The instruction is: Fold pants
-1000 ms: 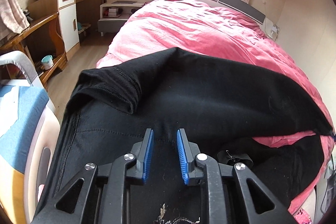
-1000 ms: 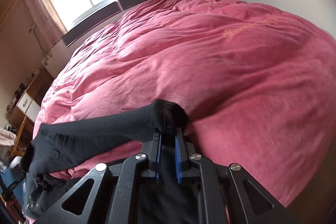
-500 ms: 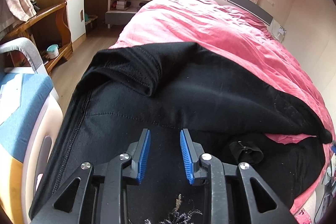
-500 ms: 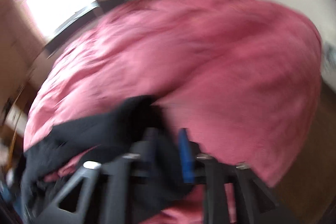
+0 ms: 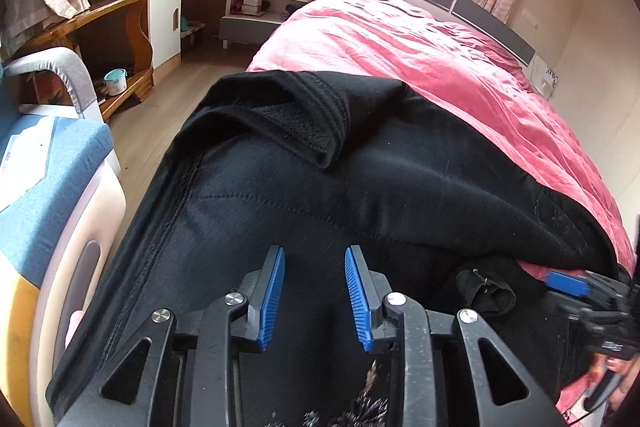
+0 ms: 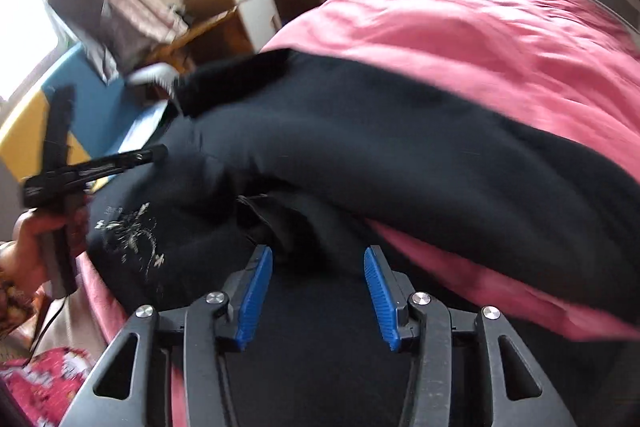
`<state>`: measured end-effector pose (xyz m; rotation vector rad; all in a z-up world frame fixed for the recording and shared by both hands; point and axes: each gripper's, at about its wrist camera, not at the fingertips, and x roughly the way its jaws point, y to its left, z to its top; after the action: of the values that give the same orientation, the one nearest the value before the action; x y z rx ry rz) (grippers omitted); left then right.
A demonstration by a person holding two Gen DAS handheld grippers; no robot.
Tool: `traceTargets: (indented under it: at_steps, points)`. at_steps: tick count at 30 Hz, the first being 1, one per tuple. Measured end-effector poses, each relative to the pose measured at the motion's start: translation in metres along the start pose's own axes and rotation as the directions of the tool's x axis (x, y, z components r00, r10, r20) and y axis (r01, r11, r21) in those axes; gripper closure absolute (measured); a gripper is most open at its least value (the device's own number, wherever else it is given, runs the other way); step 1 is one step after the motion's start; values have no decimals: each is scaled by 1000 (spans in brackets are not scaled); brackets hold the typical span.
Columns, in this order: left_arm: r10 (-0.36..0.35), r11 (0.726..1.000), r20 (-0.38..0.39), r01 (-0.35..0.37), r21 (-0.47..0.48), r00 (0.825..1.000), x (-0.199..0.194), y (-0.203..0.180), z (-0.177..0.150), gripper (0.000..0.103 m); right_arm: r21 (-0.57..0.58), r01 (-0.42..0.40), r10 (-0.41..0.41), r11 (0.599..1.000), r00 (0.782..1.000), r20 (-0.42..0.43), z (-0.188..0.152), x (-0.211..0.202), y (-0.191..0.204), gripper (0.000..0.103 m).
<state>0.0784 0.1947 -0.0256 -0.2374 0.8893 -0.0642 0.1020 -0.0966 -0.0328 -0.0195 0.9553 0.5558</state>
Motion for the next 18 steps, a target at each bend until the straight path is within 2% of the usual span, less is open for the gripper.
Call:
traceTargets:
  at_steps: [4,5,8,10,12,15,18]
  points:
    - [-4,1000,13,4,2,1000,-5,5,-9,71,-8,8,-9,1000,998,-63,2,33,12,55]
    - [-6,1000,14,6,5,1000,-6,6,-12,71,-16,20,-21,1000,997,-78,1,40,13,59]
    - [-6,1000,13,6,17,1000,-3,4,-14,71,-18,25,-26,1000,996,-86,1,47,12,84]
    - [-8,1000,10,8,12,1000,-2,2,-13,71,-23,27,-28,999,997,-66,-3,39,9,88]
    - [-24,1000,7,24,-3,1000,-2,3,-11,71,-19,-5,4,1000,999,-53,-7,28,10,98]
    - [-27,1000,12,27,-9,1000,-4,3,-3,71,-39,-80,78,996,995,-61,-22,3,16,98]
    - [-9,1000,38,10,-1,999,-6,3,12,71,-62,-139,132,988,986,-106,-44,-18,23,97]
